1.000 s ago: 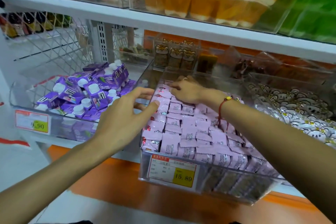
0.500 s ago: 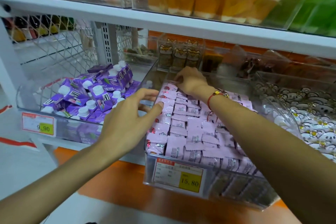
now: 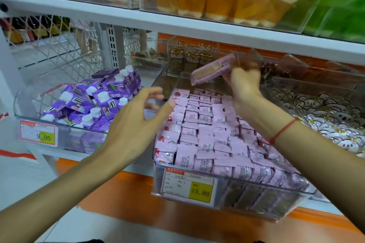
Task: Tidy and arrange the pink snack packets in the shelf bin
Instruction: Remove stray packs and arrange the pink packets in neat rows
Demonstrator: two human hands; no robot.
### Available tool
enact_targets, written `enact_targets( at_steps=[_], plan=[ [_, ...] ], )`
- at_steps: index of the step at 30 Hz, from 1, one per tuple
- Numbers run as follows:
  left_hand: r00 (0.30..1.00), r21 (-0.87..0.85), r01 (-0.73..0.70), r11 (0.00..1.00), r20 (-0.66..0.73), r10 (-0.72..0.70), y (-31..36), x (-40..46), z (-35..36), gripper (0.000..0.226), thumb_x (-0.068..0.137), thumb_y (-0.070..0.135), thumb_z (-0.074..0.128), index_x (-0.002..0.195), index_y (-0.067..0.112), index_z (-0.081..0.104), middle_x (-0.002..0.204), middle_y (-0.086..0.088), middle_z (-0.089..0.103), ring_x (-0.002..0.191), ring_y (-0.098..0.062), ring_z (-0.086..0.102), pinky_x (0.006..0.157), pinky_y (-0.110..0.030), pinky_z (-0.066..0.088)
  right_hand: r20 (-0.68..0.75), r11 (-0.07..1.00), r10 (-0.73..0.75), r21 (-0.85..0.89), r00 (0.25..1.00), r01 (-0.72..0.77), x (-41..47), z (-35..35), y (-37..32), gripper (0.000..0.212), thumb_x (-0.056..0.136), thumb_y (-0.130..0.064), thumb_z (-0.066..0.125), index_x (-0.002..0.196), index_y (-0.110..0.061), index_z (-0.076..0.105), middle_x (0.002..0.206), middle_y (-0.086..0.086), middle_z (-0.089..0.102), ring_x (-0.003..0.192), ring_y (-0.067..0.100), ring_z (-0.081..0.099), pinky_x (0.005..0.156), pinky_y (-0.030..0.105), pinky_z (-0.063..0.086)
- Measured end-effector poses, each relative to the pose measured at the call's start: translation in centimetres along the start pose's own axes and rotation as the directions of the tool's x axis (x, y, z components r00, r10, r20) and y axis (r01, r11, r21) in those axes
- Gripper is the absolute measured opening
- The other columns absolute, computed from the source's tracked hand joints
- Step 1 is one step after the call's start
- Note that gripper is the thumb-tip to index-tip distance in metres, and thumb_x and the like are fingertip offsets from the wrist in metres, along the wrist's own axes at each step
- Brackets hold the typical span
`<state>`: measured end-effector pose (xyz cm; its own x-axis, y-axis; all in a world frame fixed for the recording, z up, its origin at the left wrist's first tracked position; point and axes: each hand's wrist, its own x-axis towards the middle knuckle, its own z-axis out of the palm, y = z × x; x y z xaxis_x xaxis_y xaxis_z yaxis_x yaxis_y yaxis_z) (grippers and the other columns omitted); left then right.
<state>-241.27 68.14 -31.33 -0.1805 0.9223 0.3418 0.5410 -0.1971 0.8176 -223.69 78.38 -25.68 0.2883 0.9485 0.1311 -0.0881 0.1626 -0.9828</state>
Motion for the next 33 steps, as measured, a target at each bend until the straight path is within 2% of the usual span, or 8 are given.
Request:
enact_targets(
  at_steps=[7,13,15,17,21,24,29,33],
  plan=[
    [0.845,0.245,-0.534,0.809,0.121,0.522,1.8,-0.6,0.7,0.068,0.077,0.029,0.076,0.137,0.028,0.044,0.136,0.011,0.043,0.124,-0.009,0.044,0.101,-0.026,0.037,0.264,0.928,0.288,0.158,0.92,-0.336,-6.6,-3.7,-0.7,0.018,0.097,-0.011,0.05,0.102,-0.002,0.065,0.091,0.007,0.071,0.083,0.008,0.066,0.076,0.016,0.056],
    [0.786,0.344,-0.599,0.723,0.081,0.613,1.7,0.2,0.4,0.033,0.087,0.015,0.067,0.12,0.015,0.064,0.121,0.008,0.061,0.112,-0.018,0.053,0.095,-0.033,0.041,0.394,0.837,0.401,0.211,0.827,-0.506,-6.9,-4.2,-0.6,0.025,0.091,-0.017,0.061,0.109,0.0,0.063,0.09,0.01,0.07,0.077,0.017,0.072,0.066,0.021,0.059],
    [0.822,0.307,-0.56,0.769,0.09,0.562,1.5,0.2,0.2,0.035,0.091,0.026,0.06,0.126,0.019,0.06,0.119,0.013,0.058,0.111,-0.013,0.051,0.094,-0.028,0.039,0.407,0.923,0.337,0.032,0.849,-0.383,-6.6,-4.6,-0.6,0.038,0.088,-0.031,0.063,0.117,-0.007,0.061,0.107,0.007,0.068,0.092,0.014,0.07,0.078,0.024,0.058],
    [0.892,0.199,-0.45,0.871,0.053,0.449,1.6,0.1,0.2,0.039,0.09,0.038,0.054,0.127,0.027,0.058,0.112,0.018,0.06,0.105,-0.007,0.055,0.089,-0.027,0.043,0.417,0.941,0.116,-0.338,0.902,0.035,-6.6,-5.3,-0.5,0.06,0.079,-0.046,0.067,0.131,-0.022,0.048,0.13,-0.005,0.053,0.114,0.008,0.056,0.095,0.026,0.047],
    [0.956,-0.06,-0.291,0.955,0.025,0.293,1.8,0.3,0.4,0.03,0.086,0.056,0.055,0.11,0.04,0.061,0.09,0.028,0.069,0.09,0.007,0.063,0.074,-0.019,0.048,0.681,0.516,-0.326,-0.453,0.656,0.727,-7.4,-5.2,0.0,0.074,0.079,-0.039,0.072,0.142,-0.029,0.035,0.142,-0.008,0.035,0.132,0.008,0.029,0.105,0.025,0.027],
    [0.964,-0.135,-0.257,0.957,0.038,0.264,1.8,0.3,0.5,0.035,0.079,0.06,0.058,0.109,0.042,0.059,0.082,0.025,0.071,0.083,0.008,0.064,0.066,-0.009,0.044,0.726,0.32,-0.383,-0.476,0.571,0.819,-7.6,-4.6,0.6,0.044,0.084,-0.039,0.066,0.126,-0.028,0.057,0.113,-0.014,0.05,0.113,0.009,0.04,0.092,0.03,0.032],
    [0.97,-0.29,-0.232,0.929,0.005,0.244,1.7,0.4,0.3,0.048,0.075,0.052,0.057,0.114,0.026,0.058,0.069,0.017,0.07,0.068,0.007,0.062,0.068,-0.008,0.044,0.704,0.393,-0.349,-0.489,0.619,0.778,-7.4,-4.6,1.2,0.033,0.081,-0.045,0.067,0.107,-0.025,0.061,0.105,-0.012,0.056,0.099,0.009,0.05,0.079,0.029,0.042],
    [0.981,-0.308,-0.192,0.932,-0.043,0.188,0.8,0.7,-0.1,0.028,0.085,0.045,0.05,0.108,0.032,0.06,0.101,0.017,0.07,0.098,0.004,0.063,0.085,-0.014,0.047,0.713,0.415,-0.302,-0.5,0.633,0.76,-7.1,-4.8,2.2,0.029,0.085,-0.044,0.063,0.106,-0.03,0.048,0.102,-0.016,0.055,0.088,0.004,0.05,0.069,0.028,0.039]
  ],
)
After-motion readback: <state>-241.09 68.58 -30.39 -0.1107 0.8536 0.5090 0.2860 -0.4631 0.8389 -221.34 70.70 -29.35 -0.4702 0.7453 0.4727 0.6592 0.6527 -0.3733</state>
